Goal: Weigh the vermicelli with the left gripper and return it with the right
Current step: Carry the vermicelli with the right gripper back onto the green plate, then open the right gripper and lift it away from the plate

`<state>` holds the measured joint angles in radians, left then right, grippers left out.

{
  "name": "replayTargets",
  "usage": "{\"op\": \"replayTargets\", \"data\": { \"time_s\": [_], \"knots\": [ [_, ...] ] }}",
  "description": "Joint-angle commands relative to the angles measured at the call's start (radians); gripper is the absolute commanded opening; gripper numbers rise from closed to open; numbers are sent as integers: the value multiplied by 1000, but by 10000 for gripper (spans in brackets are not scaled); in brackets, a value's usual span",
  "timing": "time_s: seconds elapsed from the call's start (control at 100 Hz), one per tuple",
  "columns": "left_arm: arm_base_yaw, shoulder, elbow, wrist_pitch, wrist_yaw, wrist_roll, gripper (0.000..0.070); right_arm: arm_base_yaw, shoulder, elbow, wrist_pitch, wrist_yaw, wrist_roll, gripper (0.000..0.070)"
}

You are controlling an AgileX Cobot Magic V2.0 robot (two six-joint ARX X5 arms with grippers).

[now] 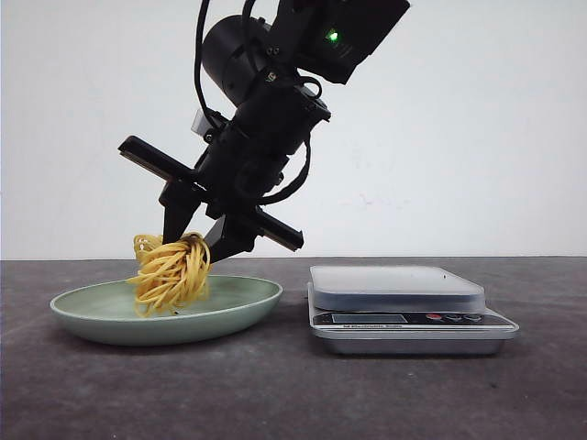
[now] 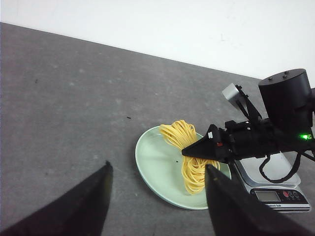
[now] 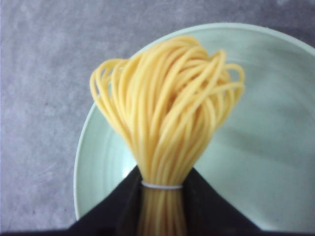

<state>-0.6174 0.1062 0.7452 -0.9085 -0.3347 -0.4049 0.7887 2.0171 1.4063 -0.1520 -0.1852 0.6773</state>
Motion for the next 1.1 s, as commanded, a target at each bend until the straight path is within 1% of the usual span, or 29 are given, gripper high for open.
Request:
{"op": "replayTargets", "data": {
  "time_s": [0.0,0.02,0.03,0.05,0.07,0.1,0.13,0.17,0.26,0.31,0.55,0.72,0.8,0.9,0.95,1.09],
  "knots": [
    [-5,5,5,11,2,-1,353,8,16,22,22,4,3,115],
    [-5,5,5,11,2,-1,353,8,16,22,24,4,3,151],
    [-5,5,5,11,2,-1,353,8,16,22,26,4,3,194],
    [-5,5,5,11,2,-1,353,8,16,22,28,4,3,234],
    [-5,5,5,11,2,-1,353,8,16,22,34,4,3,299],
    [-5,5,5,11,2,-1,353,8,16,22,42,3,3,360],
    [-5,5,5,11,2,0,353,8,16,23,51,4,0,395],
    [-5,5,5,11,2,0,353,8,15,23,63,5,-3,418],
    [-5,5,5,11,2,0,353,-1,-10,23,77,12,-18,419],
    [-5,5,5,12,2,0,353,-9,-39,23,72,24,-47,419],
    [-5,5,5,15,2,4,353,-63,-305,23,-34,121,-262,418],
    [-5,5,5,16,2,3,353,-82,-534,23,-126,211,-410,418],
    [-5,5,5,16,2,3,353,-82,-646,23,-208,248,-472,418],
    [-5,5,5,15,2,4,353,-82,-784,23,-346,302,-535,418],
    [-5,5,5,14,2,4,353,-81,-849,23,-425,318,-548,418],
    [-5,5,5,14,2,4,353,-81,-1022,23,-644,327,-554,418]
  ]
}}
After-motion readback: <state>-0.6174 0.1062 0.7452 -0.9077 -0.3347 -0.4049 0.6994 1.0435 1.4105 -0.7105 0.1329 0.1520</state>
